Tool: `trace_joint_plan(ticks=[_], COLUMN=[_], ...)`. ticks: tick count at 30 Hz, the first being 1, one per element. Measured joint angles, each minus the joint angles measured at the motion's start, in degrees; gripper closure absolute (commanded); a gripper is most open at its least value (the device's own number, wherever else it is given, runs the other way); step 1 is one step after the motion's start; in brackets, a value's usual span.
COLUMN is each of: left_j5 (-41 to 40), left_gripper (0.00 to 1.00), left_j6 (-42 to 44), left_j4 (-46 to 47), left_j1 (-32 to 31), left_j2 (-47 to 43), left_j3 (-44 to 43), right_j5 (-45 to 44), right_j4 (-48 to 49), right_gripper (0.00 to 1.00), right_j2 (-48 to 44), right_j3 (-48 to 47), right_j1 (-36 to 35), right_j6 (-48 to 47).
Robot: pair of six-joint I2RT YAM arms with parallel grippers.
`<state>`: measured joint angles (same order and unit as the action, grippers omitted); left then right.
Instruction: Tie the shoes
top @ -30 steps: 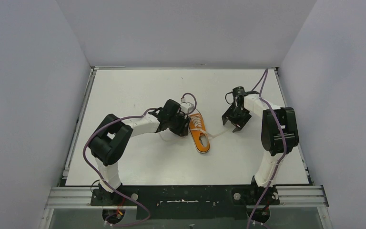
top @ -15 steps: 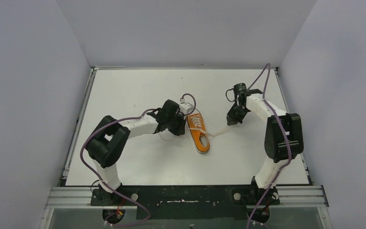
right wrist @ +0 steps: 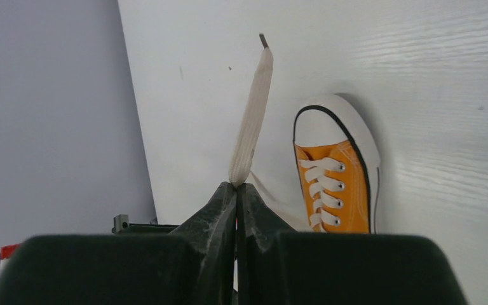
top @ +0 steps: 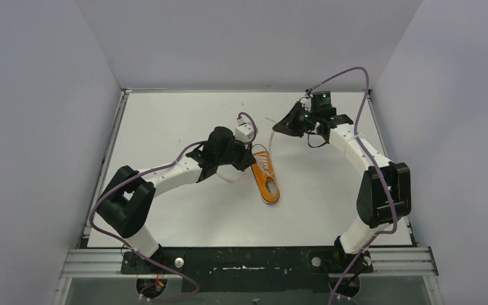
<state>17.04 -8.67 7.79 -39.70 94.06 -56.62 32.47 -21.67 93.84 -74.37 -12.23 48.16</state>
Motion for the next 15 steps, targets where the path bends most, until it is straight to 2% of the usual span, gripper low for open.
trace_joint_plan(ticks=[8, 15], left_j5=[0.68, 2.21], left_gripper=[1.0, 1.0], left_j6=[-1.64, -4.26], left_j4=[6.1, 10.58], left_j1=[-0.37, 0.24], left_j2=[2.36, 3.69], left_j3=[1.01, 1.01], right_j5=[4.04, 4.66], right_j4=[6.25, 7.67], right_gripper=[1.0, 1.0], right_j2=[6.86, 6.95], right_j3=[-3.56, -3.63], right_j1=[-3.69, -4.0], right_j6=[6.29, 8.7])
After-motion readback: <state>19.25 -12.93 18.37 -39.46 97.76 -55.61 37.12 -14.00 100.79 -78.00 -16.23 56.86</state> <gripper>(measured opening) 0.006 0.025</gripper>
